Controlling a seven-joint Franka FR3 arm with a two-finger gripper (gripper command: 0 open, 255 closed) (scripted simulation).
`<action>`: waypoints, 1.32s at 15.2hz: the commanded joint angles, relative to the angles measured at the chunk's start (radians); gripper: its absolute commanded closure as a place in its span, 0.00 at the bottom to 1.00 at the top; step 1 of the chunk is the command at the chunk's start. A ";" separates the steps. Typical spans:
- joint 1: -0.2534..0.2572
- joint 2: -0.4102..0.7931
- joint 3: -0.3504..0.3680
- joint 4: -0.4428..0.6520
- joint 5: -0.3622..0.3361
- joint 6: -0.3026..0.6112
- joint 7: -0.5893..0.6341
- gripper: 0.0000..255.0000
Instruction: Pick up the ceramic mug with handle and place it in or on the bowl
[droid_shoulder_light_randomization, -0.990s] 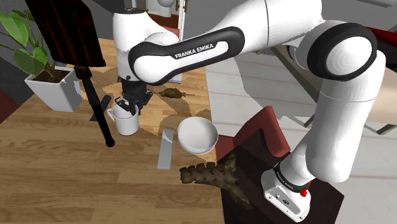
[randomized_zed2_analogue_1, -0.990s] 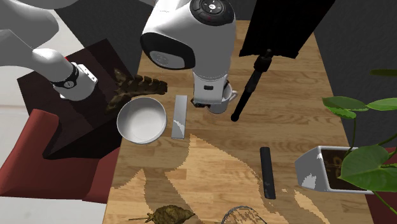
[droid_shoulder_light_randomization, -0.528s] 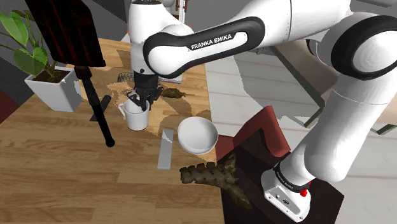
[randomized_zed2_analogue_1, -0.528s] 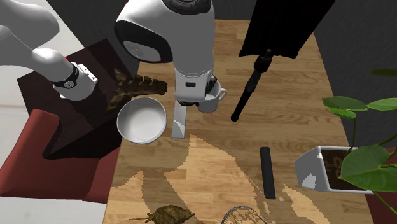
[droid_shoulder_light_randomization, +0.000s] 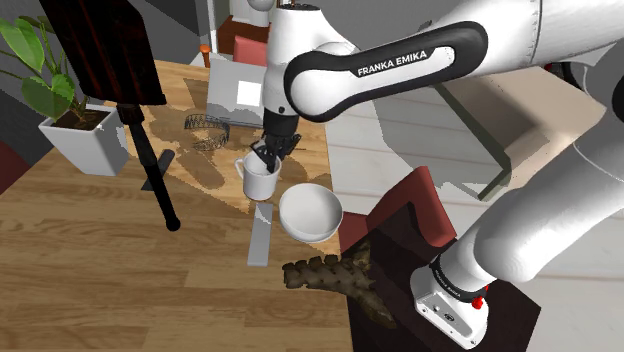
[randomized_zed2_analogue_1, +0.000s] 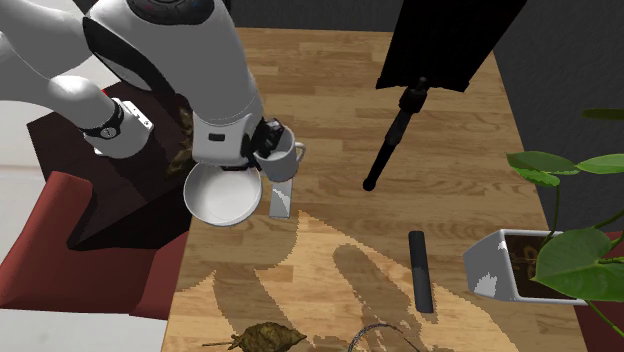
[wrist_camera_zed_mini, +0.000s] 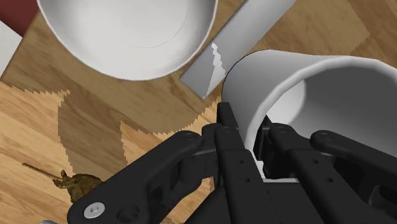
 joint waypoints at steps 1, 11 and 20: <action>-0.015 -0.070 -0.019 -0.071 0.037 0.004 -0.056 1.00; -0.046 -0.353 -0.145 -0.337 0.123 -0.021 -0.273 1.00; -0.046 -0.289 -0.128 -0.410 0.126 0.116 -0.275 1.00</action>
